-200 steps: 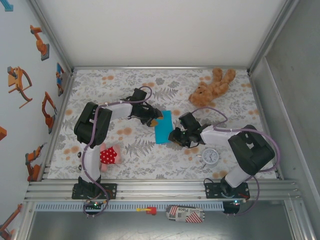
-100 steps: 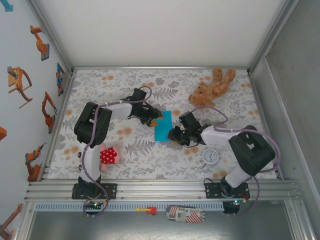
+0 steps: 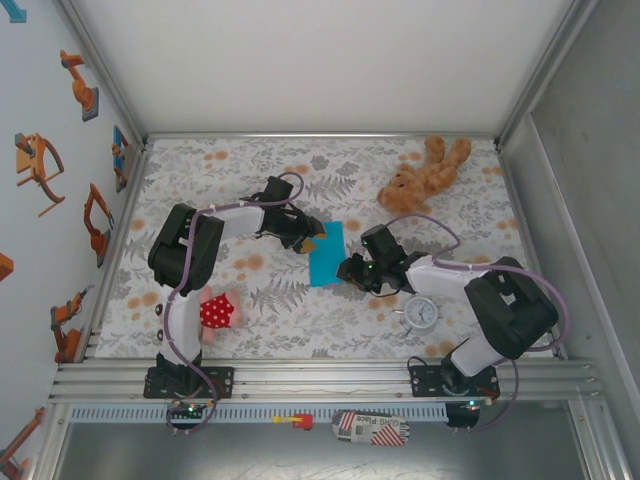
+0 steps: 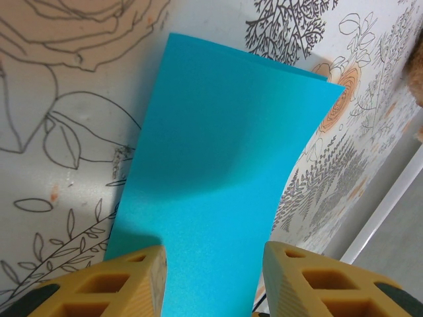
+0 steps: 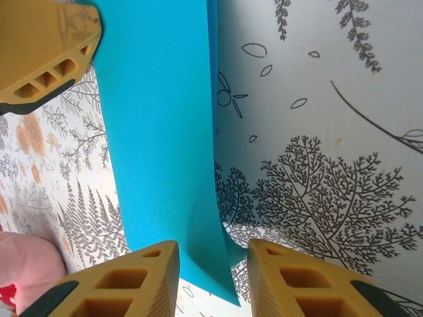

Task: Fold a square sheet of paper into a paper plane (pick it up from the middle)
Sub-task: Fold the triangle a second time at the center of the table.

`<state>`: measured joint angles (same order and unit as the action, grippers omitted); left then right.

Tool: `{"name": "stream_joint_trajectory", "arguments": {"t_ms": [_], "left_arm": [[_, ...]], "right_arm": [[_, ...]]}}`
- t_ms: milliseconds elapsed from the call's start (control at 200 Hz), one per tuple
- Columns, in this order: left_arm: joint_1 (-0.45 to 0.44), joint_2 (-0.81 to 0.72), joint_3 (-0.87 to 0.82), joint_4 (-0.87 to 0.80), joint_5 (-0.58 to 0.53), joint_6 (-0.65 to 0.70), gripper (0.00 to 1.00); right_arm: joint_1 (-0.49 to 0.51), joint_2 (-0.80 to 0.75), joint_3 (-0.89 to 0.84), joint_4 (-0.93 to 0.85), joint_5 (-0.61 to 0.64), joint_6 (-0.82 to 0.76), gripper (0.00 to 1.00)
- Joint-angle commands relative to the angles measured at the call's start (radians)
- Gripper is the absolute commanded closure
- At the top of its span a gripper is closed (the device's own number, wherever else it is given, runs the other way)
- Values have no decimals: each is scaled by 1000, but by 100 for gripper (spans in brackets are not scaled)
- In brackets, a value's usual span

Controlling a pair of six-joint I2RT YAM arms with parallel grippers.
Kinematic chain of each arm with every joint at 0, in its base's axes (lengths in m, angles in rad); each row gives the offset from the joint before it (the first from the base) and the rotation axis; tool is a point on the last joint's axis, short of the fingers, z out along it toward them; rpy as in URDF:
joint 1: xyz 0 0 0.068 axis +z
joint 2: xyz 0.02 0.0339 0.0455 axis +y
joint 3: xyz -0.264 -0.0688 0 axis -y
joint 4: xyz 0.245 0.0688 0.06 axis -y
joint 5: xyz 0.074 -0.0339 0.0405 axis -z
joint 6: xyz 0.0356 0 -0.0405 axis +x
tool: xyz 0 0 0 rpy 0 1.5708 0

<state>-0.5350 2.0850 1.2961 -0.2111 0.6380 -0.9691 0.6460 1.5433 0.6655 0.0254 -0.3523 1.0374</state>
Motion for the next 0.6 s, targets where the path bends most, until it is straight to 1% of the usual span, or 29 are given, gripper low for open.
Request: {"name": "stream_joint_trajectory", "arguments": {"t_ms": [0, 75, 185, 245, 596], "left_arm": [[2, 118, -56, -109, -126, 17, 56], [2, 121, -55, -109, -126, 18, 56], [1, 121, -55, -108, -125, 18, 56], [2, 121, -55, -109, -126, 19, 57], [1, 123, -54, -108, -124, 19, 56]], "right_arm": [[7, -21, -18, 36, -4, 24, 68], [7, -21, -16, 31, 1, 23, 69], [7, -20, -14, 12, 9, 21, 76], [7, -19, -12, -4, 12, 19, 77], [6, -10, 11, -93, 38, 12, 77]]}}
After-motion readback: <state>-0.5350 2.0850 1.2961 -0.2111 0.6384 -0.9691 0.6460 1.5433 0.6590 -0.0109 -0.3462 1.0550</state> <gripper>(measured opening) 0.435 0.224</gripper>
